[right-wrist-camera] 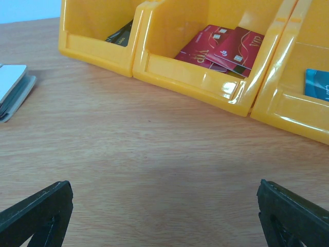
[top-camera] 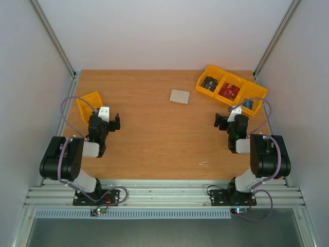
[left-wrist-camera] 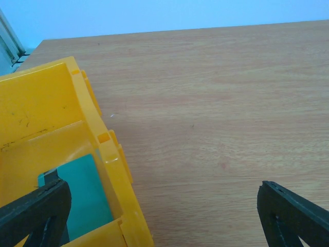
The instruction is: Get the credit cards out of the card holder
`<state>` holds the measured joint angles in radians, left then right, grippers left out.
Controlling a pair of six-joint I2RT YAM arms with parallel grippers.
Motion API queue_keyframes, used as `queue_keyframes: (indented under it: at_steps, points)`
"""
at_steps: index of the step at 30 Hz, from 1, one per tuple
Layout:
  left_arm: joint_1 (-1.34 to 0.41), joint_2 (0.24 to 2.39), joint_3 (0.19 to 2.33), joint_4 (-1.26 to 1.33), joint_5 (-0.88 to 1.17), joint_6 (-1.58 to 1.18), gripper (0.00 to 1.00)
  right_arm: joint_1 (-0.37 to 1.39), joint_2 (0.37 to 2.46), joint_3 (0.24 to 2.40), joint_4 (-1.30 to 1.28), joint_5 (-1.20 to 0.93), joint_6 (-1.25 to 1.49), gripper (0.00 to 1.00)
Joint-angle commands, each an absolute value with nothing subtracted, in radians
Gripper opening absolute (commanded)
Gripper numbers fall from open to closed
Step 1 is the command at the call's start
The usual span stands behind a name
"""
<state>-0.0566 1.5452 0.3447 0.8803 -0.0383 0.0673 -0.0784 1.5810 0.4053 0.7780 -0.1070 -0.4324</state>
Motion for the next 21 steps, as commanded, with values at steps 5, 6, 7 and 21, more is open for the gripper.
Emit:
queue_keyframes:
  at_steps: [5,6,7,21]
  points:
    - [-0.06,1.549,0.337,1.009,0.017,0.088,0.99,-0.072,1.592,0.429,0.817,-0.111,-0.448,0.98]
    - [-0.06,1.54,0.316,1.03,0.039,0.094,0.99,-0.071,1.589,0.426,0.82,-0.109,-0.448,0.99]
    - [-0.06,1.533,0.296,1.062,0.057,0.098,0.99,-0.071,1.585,0.422,0.828,-0.105,-0.443,0.98]
    - [-0.06,0.951,0.42,0.472,0.178,0.098,0.99,-0.031,1.534,1.152,-0.07,-0.474,-0.211,0.79]
